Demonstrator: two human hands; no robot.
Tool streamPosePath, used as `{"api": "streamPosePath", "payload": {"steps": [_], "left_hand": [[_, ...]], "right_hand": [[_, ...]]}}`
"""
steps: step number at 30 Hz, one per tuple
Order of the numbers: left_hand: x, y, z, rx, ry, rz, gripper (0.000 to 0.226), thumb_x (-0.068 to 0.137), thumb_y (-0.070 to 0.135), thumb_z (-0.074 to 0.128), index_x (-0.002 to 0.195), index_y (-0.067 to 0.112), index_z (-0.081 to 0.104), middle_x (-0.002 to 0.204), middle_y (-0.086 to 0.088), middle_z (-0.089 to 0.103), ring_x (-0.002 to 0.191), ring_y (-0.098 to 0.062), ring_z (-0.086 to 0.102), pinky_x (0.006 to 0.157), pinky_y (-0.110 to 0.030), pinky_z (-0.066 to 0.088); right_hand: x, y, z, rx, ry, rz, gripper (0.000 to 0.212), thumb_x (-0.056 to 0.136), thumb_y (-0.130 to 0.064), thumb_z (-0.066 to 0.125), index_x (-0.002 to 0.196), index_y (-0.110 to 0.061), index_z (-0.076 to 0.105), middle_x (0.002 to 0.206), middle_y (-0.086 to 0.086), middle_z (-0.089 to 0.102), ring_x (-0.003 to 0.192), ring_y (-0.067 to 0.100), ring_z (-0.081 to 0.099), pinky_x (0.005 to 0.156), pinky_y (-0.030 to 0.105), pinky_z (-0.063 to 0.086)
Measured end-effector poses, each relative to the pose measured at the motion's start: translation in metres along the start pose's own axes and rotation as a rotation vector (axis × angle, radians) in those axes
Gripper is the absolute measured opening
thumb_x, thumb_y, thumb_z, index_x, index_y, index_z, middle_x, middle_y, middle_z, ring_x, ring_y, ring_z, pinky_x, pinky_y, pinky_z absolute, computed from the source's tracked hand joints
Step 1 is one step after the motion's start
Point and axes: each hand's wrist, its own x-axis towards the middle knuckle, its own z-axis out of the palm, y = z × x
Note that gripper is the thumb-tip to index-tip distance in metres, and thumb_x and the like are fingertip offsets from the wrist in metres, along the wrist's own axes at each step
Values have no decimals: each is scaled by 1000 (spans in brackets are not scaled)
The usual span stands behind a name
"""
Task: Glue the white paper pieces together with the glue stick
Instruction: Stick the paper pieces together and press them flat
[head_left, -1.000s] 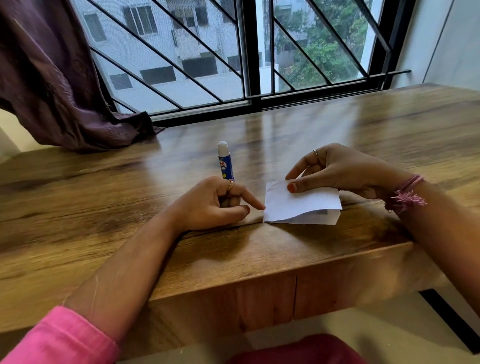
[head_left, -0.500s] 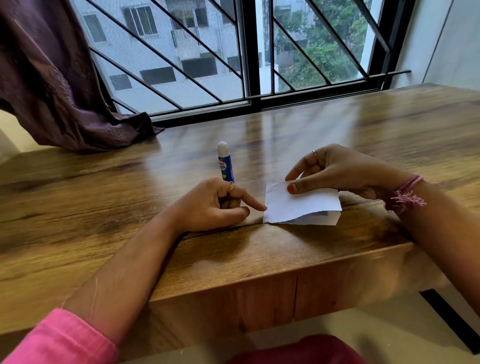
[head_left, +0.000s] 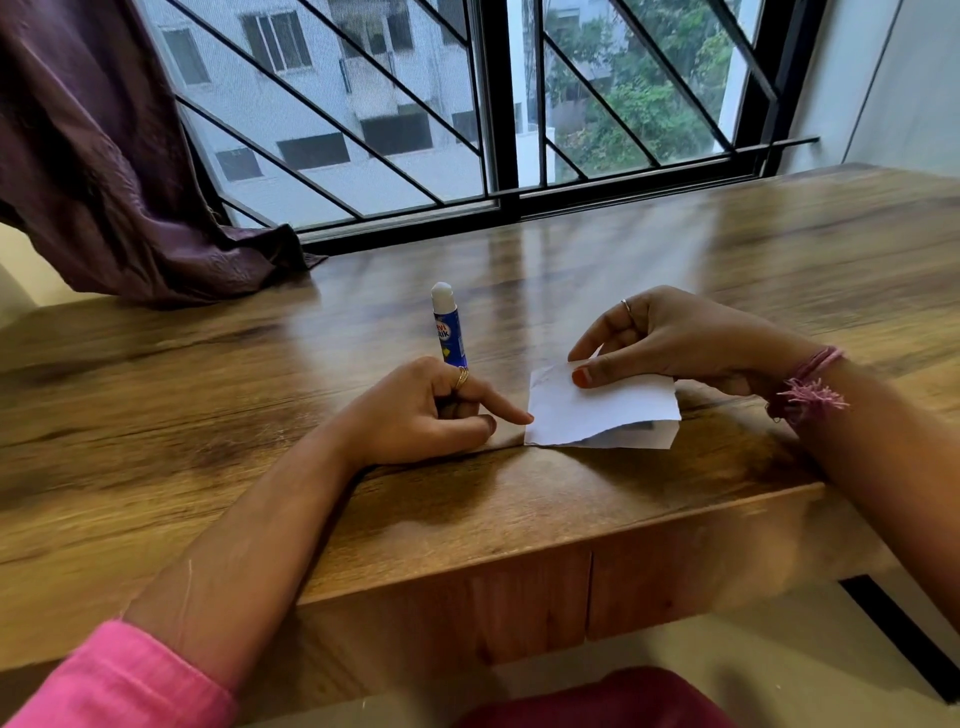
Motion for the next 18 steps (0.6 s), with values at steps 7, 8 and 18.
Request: {"api": "streamPosePath", "payload": {"steps": [7, 8, 18], "left_hand": [[0, 1, 0, 2, -8, -4, 27, 84, 15, 60, 104, 27, 74, 50, -1, 44, 47, -13, 38, 52, -26, 31], [0, 1, 0, 5, -8, -4, 27, 84, 16, 60, 104, 27, 74, 49, 0, 43, 47, -13, 38, 52, -26, 31], [0, 2, -1, 36, -37, -14, 27, 85, 17, 58, 103, 30, 74, 53, -12, 47, 48, -14, 40, 50, -21, 31]], "right_hand": [[0, -1, 1, -8, 0, 14, 53, 47, -42, 84, 92, -17, 75, 89, 8, 76, 83, 25, 72, 74, 37, 59], [0, -1, 1, -9, -1, 15, 53, 47, -42, 84, 92, -17, 75, 89, 8, 76, 84, 25, 72, 74, 37, 59], [-2, -3, 2, -19, -4, 21, 52, 50, -39, 82, 94, -15, 74, 89, 8, 76, 83, 25, 72, 73, 36, 60]]}}
